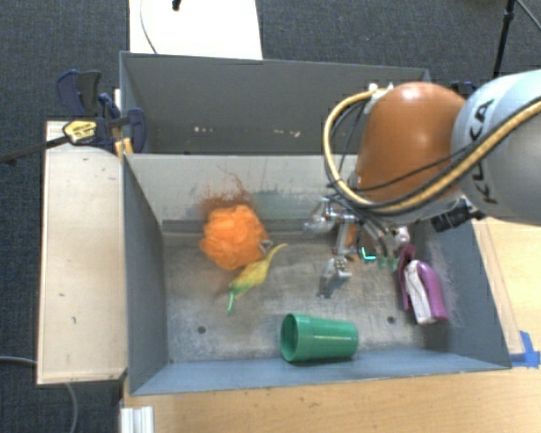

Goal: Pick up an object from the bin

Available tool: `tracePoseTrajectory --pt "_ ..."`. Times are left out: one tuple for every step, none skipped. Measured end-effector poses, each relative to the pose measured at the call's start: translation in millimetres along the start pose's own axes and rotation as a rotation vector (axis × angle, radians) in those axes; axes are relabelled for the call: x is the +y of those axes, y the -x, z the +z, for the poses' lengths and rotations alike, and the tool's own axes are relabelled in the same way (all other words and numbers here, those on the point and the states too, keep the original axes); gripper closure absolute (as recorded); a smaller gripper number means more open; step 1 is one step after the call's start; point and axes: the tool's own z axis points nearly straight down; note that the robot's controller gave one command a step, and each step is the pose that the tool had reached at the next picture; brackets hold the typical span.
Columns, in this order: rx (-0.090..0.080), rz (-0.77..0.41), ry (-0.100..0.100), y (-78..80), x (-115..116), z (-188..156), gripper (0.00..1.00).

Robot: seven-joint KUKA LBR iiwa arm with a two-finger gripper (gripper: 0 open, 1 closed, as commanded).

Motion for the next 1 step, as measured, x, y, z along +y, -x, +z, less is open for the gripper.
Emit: tracePoseTrajectory --pt "-0.008 0.002 0.0 1.7 -0.3 -4.1 0.0"
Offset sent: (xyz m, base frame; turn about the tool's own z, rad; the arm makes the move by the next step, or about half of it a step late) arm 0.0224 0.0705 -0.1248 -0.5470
